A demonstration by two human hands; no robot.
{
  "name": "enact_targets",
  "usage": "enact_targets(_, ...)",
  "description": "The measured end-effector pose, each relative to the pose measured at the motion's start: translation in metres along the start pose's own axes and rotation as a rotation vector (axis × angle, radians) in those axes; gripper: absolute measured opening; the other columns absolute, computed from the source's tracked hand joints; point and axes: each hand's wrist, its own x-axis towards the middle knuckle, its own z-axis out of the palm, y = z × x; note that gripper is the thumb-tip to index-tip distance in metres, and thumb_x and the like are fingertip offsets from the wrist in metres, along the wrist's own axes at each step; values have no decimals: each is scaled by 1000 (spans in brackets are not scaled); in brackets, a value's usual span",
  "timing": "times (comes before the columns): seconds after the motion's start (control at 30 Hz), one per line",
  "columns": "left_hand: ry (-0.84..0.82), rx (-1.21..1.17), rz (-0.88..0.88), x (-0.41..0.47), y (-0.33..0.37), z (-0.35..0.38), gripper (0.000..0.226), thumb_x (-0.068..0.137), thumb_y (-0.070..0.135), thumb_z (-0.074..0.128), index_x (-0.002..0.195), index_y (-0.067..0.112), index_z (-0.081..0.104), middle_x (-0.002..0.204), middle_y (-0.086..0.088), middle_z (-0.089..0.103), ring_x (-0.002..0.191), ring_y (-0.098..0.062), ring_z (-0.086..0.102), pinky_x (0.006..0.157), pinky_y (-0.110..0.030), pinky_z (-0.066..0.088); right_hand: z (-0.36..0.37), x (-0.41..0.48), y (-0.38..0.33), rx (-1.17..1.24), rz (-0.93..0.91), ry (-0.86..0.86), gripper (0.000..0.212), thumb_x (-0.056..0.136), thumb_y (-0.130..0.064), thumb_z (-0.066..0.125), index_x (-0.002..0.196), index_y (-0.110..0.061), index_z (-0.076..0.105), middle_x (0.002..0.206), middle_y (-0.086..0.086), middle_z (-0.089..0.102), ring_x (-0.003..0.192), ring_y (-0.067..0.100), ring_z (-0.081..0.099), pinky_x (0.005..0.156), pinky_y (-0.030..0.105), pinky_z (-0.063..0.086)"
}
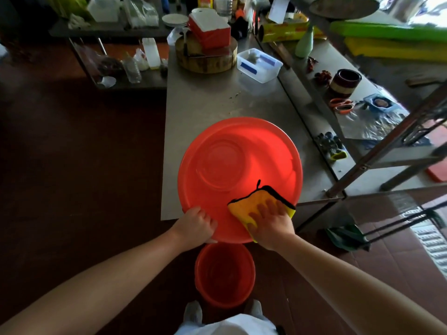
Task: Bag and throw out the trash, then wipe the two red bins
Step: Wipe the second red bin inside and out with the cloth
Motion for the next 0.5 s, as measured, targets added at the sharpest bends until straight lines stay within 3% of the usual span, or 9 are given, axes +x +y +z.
enact_targets(0.13,36,35,-8,5,-6,-2,61,71,81,65,72,20,69,62,1,67,55,-17,62,63,-28,49,-9,0,-24,50,-85,-141,63,98,-68,15,155,-42,25,165,-3,23,151,37,12,116,60,5)
enact_targets(0.3,22,-13,18,2,-18,3,63,77,79,60,78,17,71,67,-1,69,59,-19,65,65,-29,53,-14,8,-32,-2,-244,-91,54,103,-54,18,153,-39,25,160,6,28,142,43,25,109,61,18)
enact_targets(0.5,-7,-13,108,-2,-14,12,51,92,64,52,92,16,70,85,-5,73,77,-24,68,76,-35,54,2,64,-48,97,-106,-280,60,99,-60,11,156,-43,17,167,-4,15,151,40,10,115,65,6)
